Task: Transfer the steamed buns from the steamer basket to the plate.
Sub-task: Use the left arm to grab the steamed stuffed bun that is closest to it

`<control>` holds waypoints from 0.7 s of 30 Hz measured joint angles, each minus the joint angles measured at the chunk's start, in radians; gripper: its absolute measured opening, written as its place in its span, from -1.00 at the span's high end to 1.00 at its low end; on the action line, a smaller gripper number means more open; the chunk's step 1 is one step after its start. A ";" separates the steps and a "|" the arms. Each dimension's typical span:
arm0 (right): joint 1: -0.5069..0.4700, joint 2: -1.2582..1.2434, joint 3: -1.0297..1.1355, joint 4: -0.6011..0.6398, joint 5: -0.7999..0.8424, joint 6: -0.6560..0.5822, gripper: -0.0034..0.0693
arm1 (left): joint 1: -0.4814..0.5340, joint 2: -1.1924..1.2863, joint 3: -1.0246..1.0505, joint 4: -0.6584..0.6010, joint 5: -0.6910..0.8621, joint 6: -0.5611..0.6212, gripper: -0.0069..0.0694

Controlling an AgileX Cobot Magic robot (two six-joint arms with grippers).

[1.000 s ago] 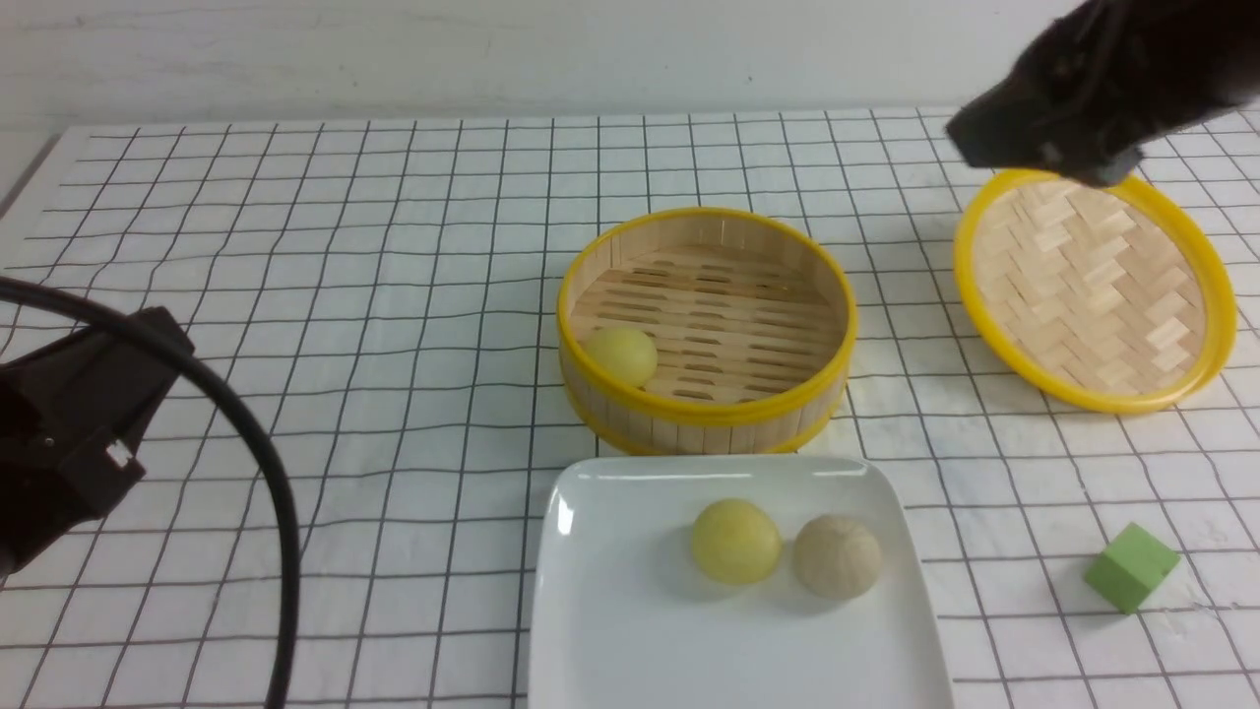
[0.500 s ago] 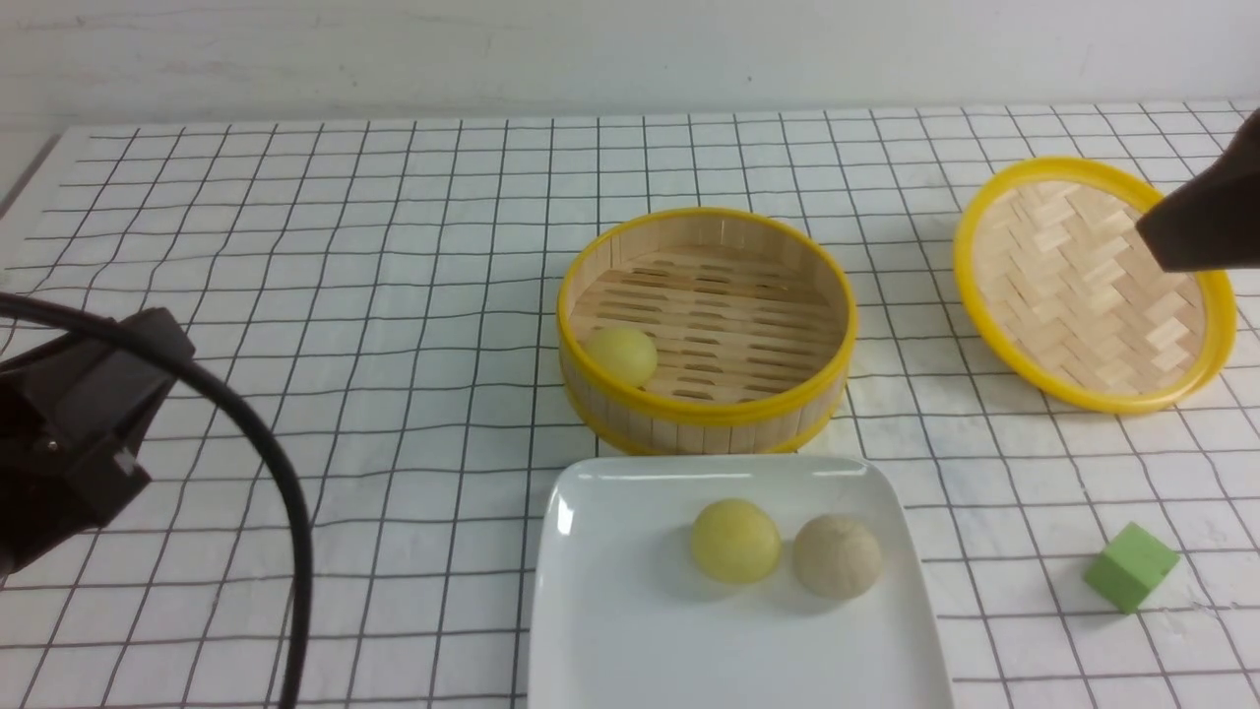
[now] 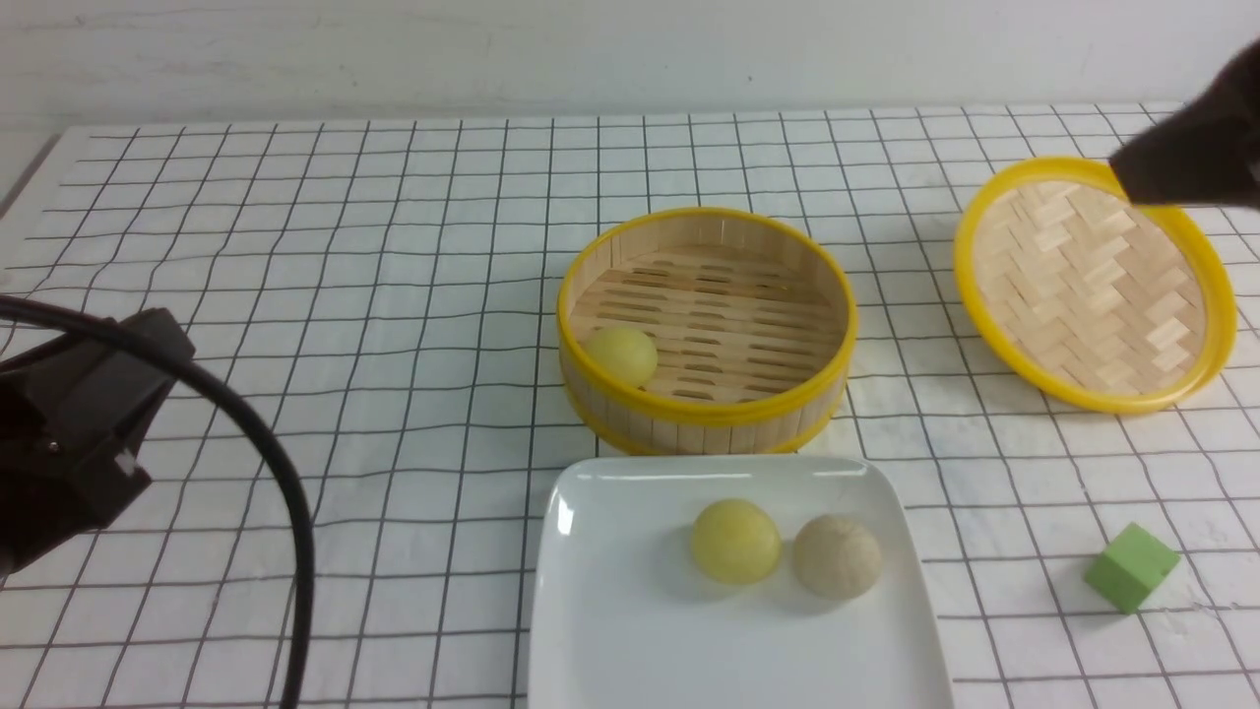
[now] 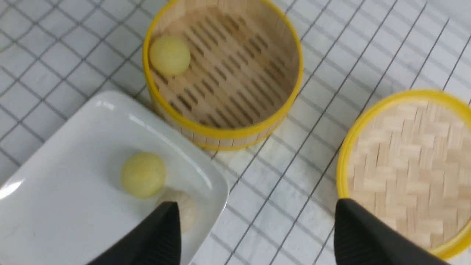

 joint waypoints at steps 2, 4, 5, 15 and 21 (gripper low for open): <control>0.000 0.001 0.000 0.002 -0.115 -0.009 -0.50 | 0.000 0.000 0.000 0.000 0.000 0.000 0.08; 0.000 0.006 0.000 0.002 -0.208 -0.013 -0.45 | 0.000 0.000 0.000 0.000 0.000 0.000 0.08; 0.000 0.010 0.000 0.002 -0.265 -0.014 -0.41 | 0.000 0.000 0.000 0.000 0.000 0.000 0.08; 0.000 0.174 0.000 -0.122 -0.672 -0.017 -0.05 | 0.000 0.000 0.000 0.000 0.000 0.000 0.08; -0.014 0.330 0.001 -0.204 -0.769 -0.003 0.09 | 0.000 0.000 0.000 0.000 0.000 0.000 0.08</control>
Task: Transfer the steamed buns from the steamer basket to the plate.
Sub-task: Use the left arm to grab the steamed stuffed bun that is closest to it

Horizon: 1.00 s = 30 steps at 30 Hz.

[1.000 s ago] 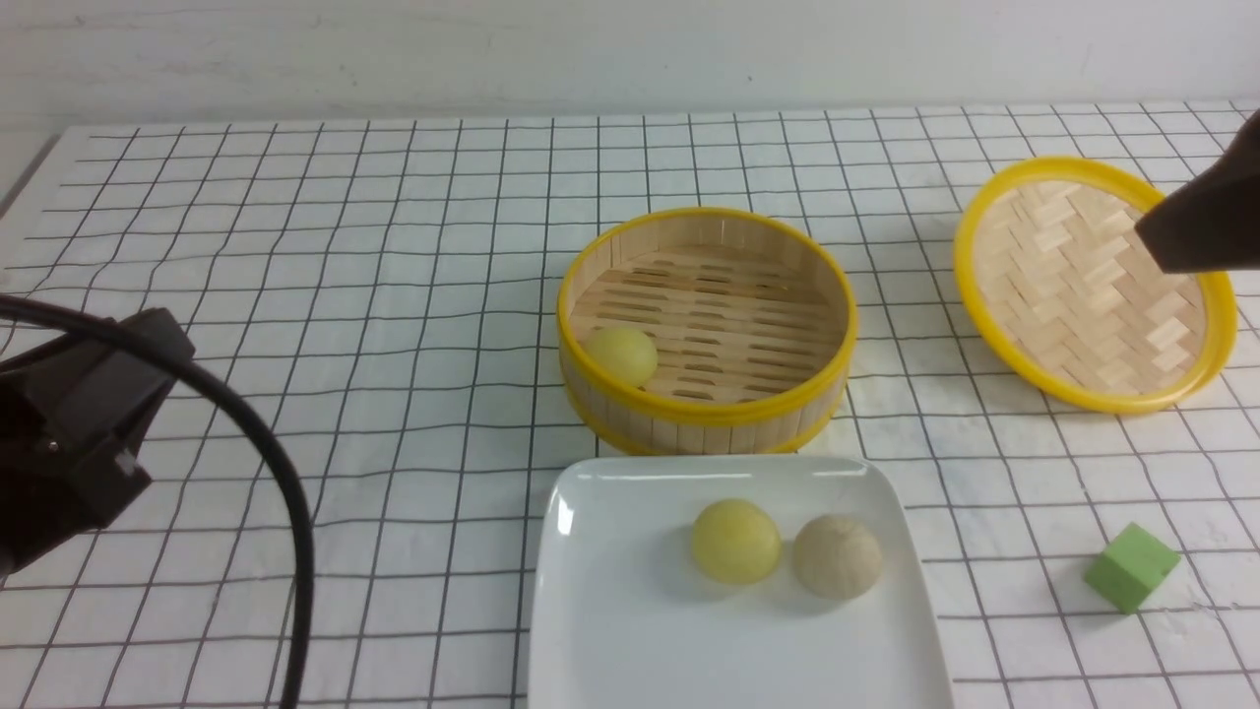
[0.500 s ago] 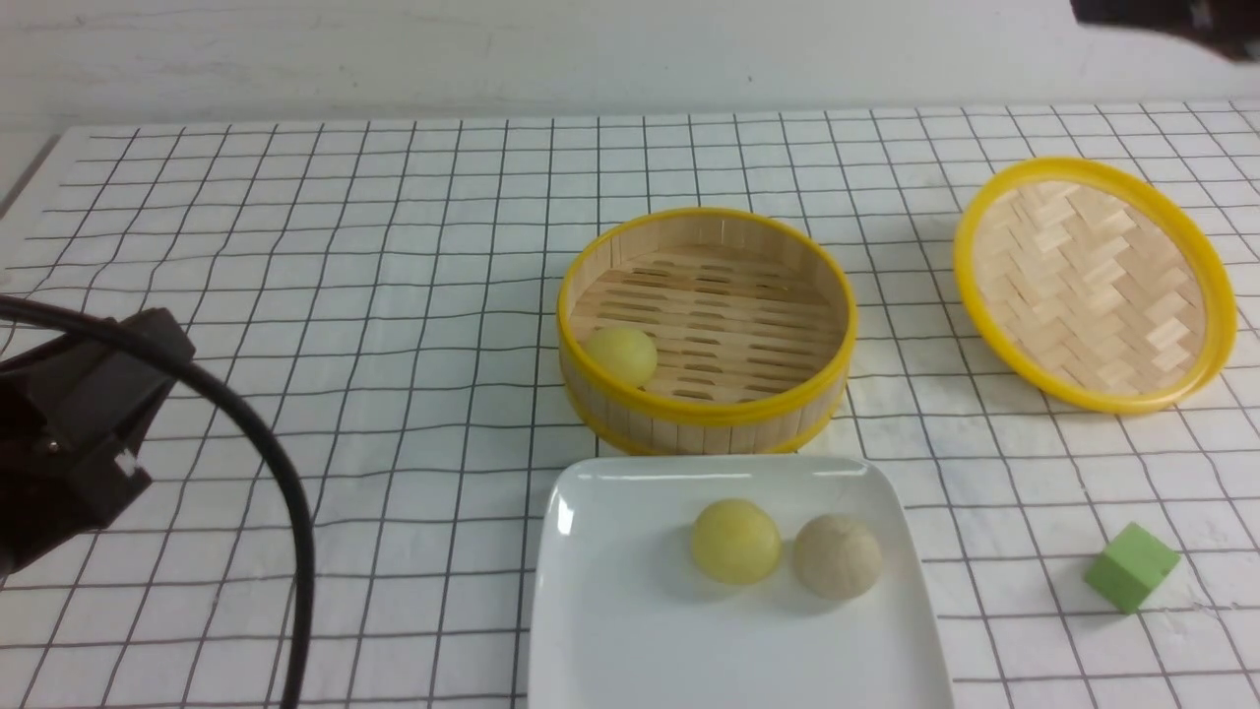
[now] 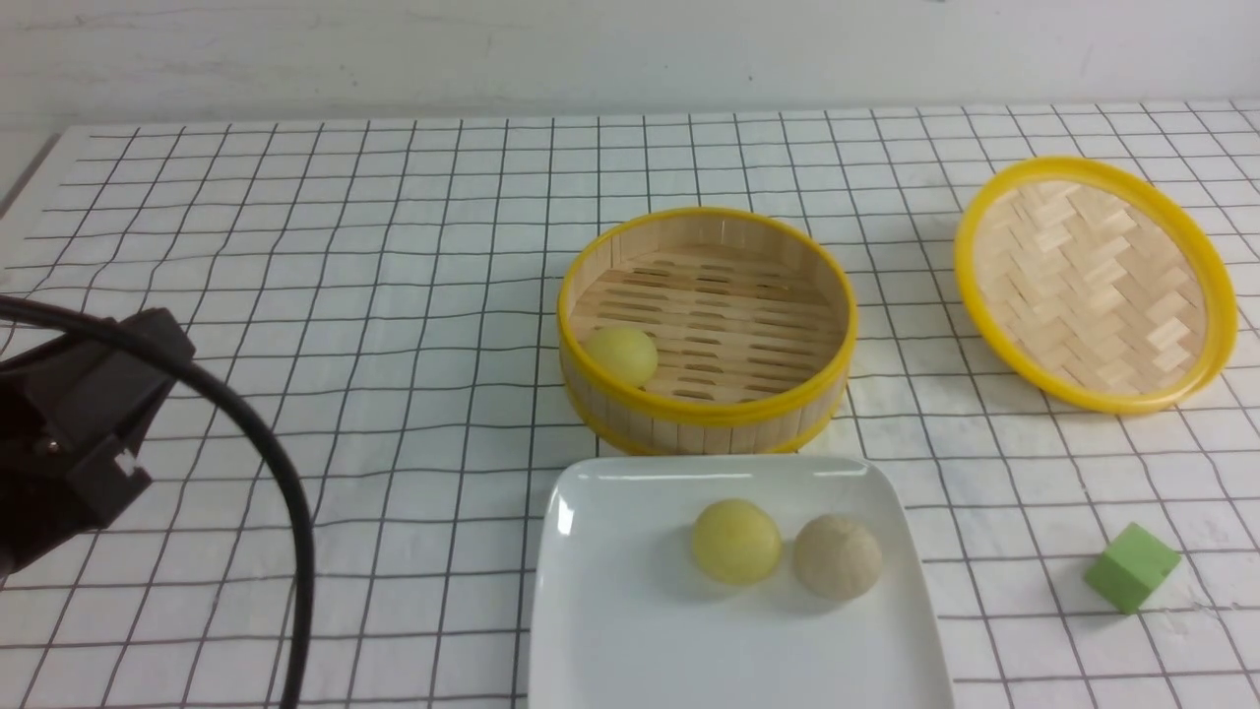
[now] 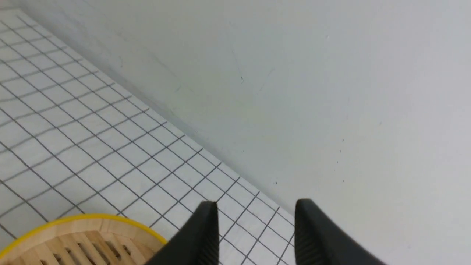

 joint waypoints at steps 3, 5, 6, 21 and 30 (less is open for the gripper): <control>-0.014 0.041 0.001 -0.002 -0.011 0.028 0.12 | 0.000 0.000 0.000 0.000 0.000 0.000 0.08; -0.022 0.067 0.003 -0.002 -0.035 0.068 0.13 | 0.000 0.000 0.000 0.000 0.000 0.000 0.08; -0.023 0.072 0.003 -0.002 -0.049 0.085 0.13 | 0.000 0.000 0.000 0.000 0.000 0.000 0.08; -0.025 -0.022 0.003 -0.003 -0.167 0.195 0.14 | 0.000 0.000 0.000 0.000 0.012 0.001 0.08; -0.025 -0.200 0.003 -0.028 -0.001 0.192 0.14 | 0.000 0.000 0.000 0.000 0.018 0.004 0.08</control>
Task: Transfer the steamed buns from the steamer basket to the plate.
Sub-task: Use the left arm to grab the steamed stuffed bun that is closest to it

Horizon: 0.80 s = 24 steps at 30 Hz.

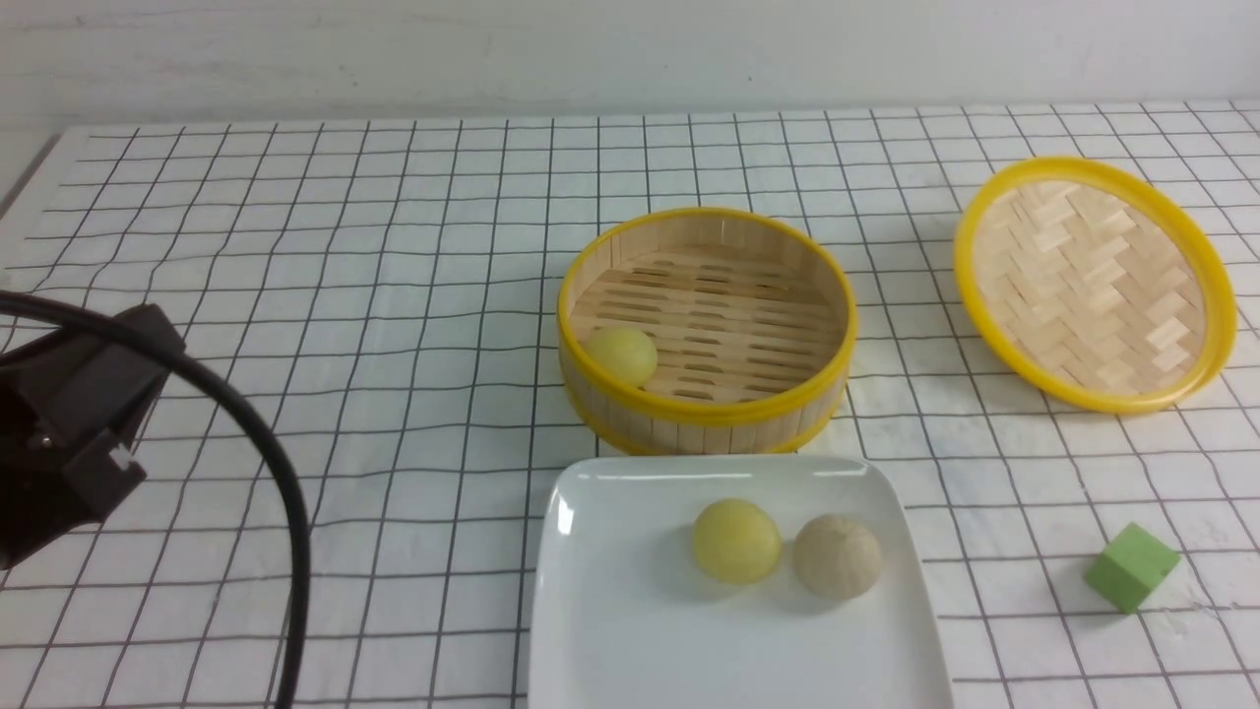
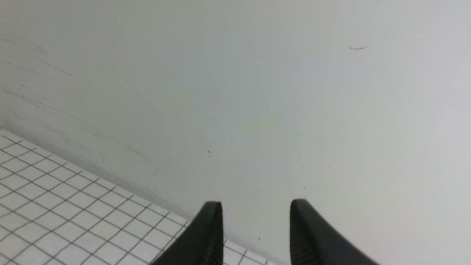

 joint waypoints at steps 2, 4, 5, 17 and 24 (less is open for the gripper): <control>0.000 -0.057 0.000 -0.001 0.084 -0.012 0.14 | 0.000 0.000 0.000 0.000 0.000 0.000 0.08; 0.000 -0.105 0.000 -0.001 0.154 -0.032 0.14 | 0.000 0.000 0.000 0.000 0.000 0.000 0.08; 0.000 -0.145 0.000 -0.001 0.200 -0.040 0.14 | 0.000 0.000 0.000 0.000 0.000 0.000 0.08; 0.000 -0.502 0.041 0.014 0.520 -0.075 0.14 | 0.000 0.000 0.000 0.000 0.000 0.000 0.08; 0.000 -0.738 0.321 0.020 0.446 -0.076 0.14 | 0.000 0.000 0.000 0.000 0.000 0.000 0.08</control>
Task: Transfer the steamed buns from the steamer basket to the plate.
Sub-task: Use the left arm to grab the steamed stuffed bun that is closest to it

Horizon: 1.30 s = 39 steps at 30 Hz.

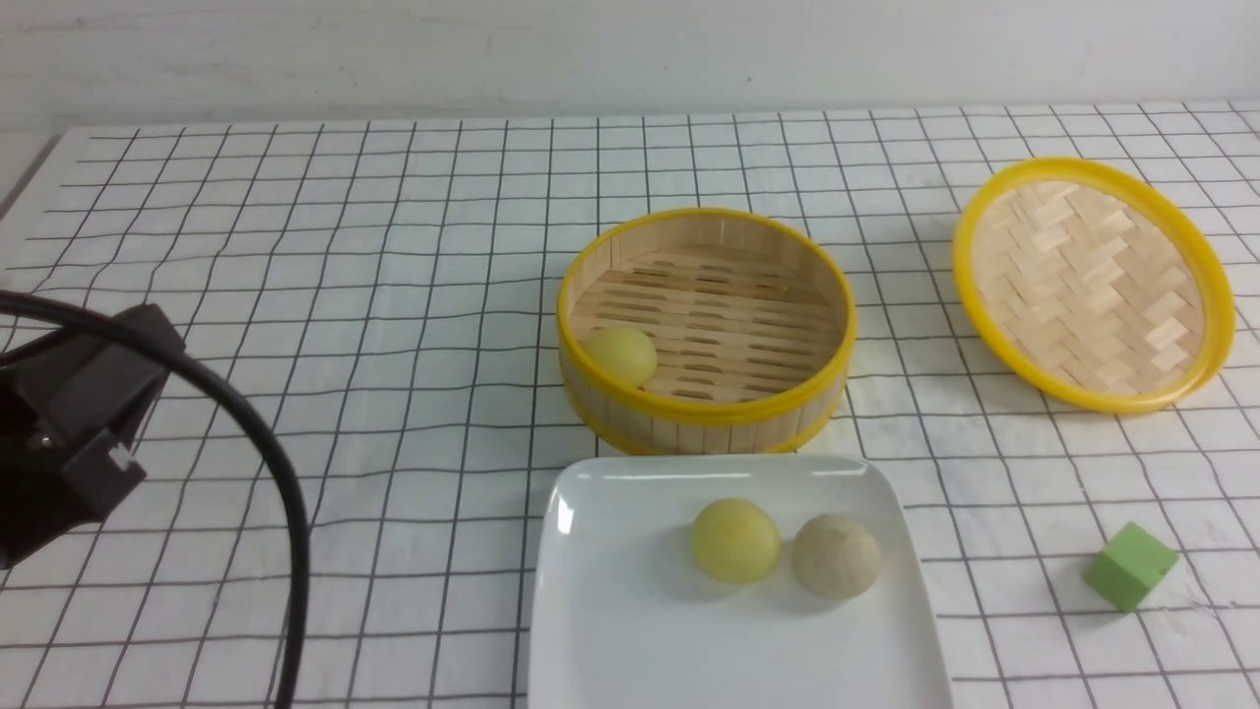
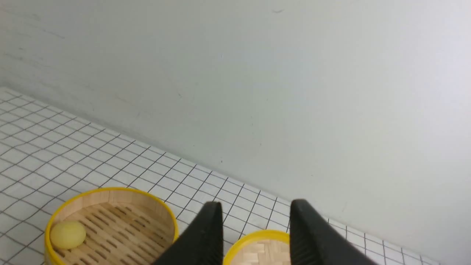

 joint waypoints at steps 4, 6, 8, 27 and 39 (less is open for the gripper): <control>0.000 -0.120 0.212 0.003 -0.114 0.000 0.14 | 0.000 0.000 0.000 0.000 0.000 0.000 0.08; 0.000 -0.158 0.258 0.004 -0.142 0.006 0.14 | 0.000 0.000 0.000 0.000 0.000 0.000 0.08; 0.000 -0.223 0.343 0.007 -0.177 0.028 0.14 | 0.000 0.000 0.000 0.000 -0.007 0.000 0.08; 0.000 -0.473 0.605 0.008 -0.191 0.131 0.14 | 0.000 0.335 -0.192 -0.002 -0.359 0.101 0.08; 0.000 -0.473 0.605 -0.013 -0.114 0.131 0.14 | -0.003 0.694 -0.503 0.019 -0.608 -0.018 0.08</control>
